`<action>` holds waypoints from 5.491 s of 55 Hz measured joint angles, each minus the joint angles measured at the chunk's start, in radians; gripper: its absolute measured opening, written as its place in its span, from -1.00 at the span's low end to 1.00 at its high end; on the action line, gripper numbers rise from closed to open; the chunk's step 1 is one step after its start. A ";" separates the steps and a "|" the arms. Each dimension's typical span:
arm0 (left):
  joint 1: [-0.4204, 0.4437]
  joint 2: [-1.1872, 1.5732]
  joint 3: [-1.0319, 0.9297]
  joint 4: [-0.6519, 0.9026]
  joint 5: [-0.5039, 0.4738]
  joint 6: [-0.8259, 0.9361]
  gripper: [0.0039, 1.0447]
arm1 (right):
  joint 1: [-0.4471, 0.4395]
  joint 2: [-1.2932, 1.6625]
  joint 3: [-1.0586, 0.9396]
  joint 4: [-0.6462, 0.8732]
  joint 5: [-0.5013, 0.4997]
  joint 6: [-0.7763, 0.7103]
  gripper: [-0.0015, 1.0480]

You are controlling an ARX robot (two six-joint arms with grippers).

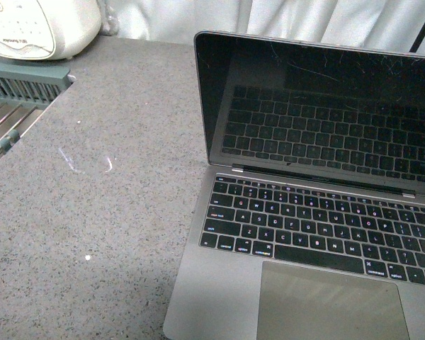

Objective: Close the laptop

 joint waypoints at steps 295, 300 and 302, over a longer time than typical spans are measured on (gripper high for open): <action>-0.158 0.178 0.000 0.142 -0.167 0.090 -0.93 | 0.114 0.455 0.001 0.415 0.050 -0.030 -0.98; -0.047 0.034 0.000 0.015 -0.026 0.093 -0.93 | 0.079 0.397 0.001 0.364 0.009 -0.029 -0.98; -0.019 0.016 0.000 0.007 -0.026 0.093 -0.93 | 0.049 0.379 0.001 0.346 -0.035 -0.029 -0.98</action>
